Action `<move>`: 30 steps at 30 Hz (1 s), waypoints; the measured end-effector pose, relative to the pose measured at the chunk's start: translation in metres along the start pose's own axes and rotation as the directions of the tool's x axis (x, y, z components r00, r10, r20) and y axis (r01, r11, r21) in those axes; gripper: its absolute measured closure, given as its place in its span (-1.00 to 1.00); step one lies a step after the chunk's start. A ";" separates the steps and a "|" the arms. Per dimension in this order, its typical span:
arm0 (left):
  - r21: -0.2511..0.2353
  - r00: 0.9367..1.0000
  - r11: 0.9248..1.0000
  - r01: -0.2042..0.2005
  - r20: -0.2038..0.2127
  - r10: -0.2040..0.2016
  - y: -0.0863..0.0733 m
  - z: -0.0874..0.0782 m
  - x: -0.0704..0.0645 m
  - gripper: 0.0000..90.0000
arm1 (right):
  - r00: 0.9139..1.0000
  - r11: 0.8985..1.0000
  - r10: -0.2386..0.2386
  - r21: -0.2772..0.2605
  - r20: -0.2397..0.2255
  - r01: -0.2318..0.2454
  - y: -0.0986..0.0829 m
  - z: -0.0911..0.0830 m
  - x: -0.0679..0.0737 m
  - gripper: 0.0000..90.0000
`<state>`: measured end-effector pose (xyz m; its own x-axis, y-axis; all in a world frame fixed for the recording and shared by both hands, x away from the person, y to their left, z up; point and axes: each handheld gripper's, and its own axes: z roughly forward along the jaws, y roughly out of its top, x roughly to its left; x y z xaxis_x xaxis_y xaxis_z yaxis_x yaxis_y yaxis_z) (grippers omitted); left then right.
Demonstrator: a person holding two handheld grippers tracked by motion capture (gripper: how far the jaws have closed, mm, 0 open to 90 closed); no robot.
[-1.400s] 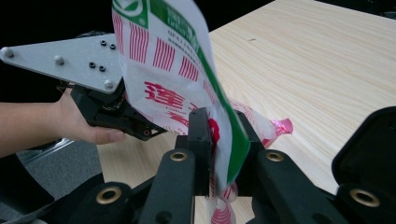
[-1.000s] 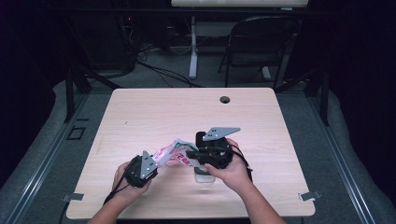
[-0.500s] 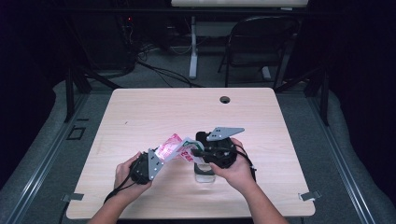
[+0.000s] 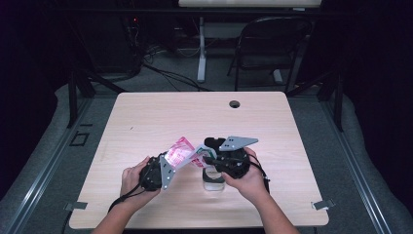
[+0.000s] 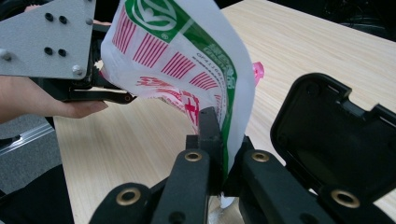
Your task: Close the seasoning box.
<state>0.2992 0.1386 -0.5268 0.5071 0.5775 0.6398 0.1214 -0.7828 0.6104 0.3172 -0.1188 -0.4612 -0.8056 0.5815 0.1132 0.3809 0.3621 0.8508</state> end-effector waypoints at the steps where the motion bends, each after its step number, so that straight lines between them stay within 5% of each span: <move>1: 0.001 1.000 1.000 -0.009 -0.006 0.009 0.001 0.000 -0.001 0.60 | 1.000 1.000 0.002 -0.002 0.001 -0.002 -0.001 0.000 0.000 1.00; 17: 0.000 0.995 0.997 -0.078 -0.064 0.078 0.008 0.000 -0.004 0.61 | 0.998 0.998 0.060 -0.023 -0.012 -0.060 -0.017 0.000 -0.007 1.00; 30: 0.004 0.984 0.989 -0.146 -0.105 0.146 0.015 -0.004 -0.002 0.61 | 0.997 0.996 0.081 -0.040 -0.011 -0.081 -0.024 -0.001 -0.008 1.00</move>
<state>0.2971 0.1264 -0.5169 0.4273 0.4783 0.7672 0.0496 -0.8597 0.5084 0.3139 -0.1324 -0.4817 -0.7773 0.6006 0.1874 0.4264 0.2838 0.8588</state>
